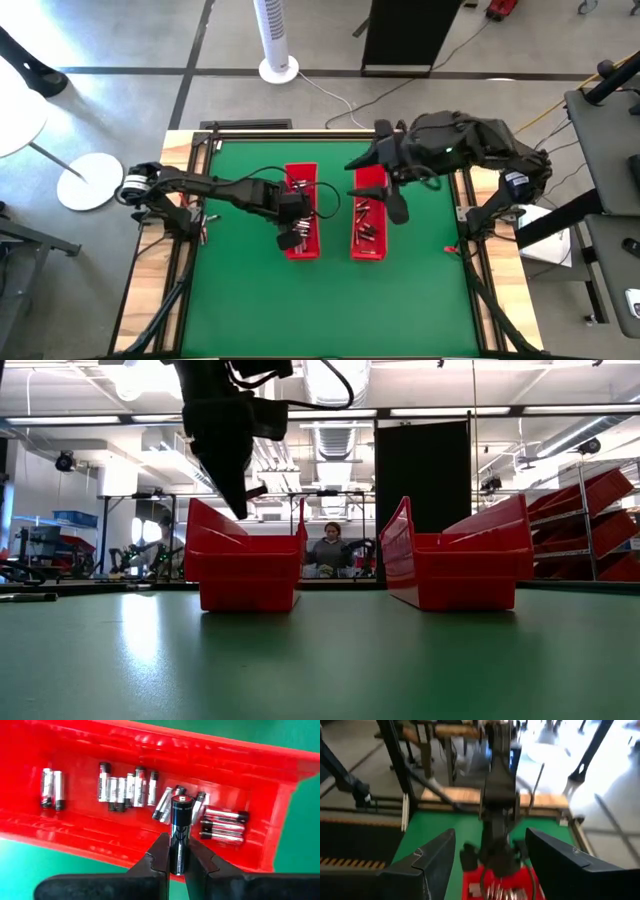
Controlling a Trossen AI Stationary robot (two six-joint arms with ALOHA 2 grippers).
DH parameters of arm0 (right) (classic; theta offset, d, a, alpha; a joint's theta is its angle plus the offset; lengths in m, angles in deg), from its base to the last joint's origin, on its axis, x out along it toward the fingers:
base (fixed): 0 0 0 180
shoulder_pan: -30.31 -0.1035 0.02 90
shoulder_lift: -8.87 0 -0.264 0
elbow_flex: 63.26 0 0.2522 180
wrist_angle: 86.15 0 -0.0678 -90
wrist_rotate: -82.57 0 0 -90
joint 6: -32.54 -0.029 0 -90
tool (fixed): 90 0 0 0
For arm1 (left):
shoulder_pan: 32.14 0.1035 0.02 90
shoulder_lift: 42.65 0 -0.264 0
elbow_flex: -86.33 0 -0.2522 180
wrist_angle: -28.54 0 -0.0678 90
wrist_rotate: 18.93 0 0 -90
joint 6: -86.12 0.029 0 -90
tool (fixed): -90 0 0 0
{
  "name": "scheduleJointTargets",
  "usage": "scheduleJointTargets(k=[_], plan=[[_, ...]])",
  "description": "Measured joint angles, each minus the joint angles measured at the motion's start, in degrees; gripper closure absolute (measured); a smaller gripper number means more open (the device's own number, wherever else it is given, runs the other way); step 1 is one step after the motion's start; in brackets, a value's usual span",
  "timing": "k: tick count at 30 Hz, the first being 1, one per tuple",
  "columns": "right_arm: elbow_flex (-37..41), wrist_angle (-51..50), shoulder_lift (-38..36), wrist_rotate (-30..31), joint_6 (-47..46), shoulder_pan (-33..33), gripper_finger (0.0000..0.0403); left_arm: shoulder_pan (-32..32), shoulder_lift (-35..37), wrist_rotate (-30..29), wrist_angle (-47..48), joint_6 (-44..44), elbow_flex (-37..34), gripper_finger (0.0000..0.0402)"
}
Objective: Sort batteries
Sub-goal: Put the silver battery into the left red bin
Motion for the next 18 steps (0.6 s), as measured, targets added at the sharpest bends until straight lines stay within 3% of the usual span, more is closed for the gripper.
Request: scheduleJointTargets(k=[9, 14, 18], plan=[[9.7, -0.7, 0.2, 0.1, -4.3, -3.5, 0.0144, 0.1, -3.4, 3.5, -1.0, 2.7, 1.2, 0.039], [12.9, -0.8, -2.2, 2.8, -5.8, -5.3, 0.0134, 0.0, -4.0, 4.9, 10.8, 7.0, 7.7, 0.039], [16.2, -0.7, -4.9, 4.8, -6.5, -5.5, 0.0127, 0.4, -3.8, 4.9, 12.8, 10.1, 13.1, 0.039]])
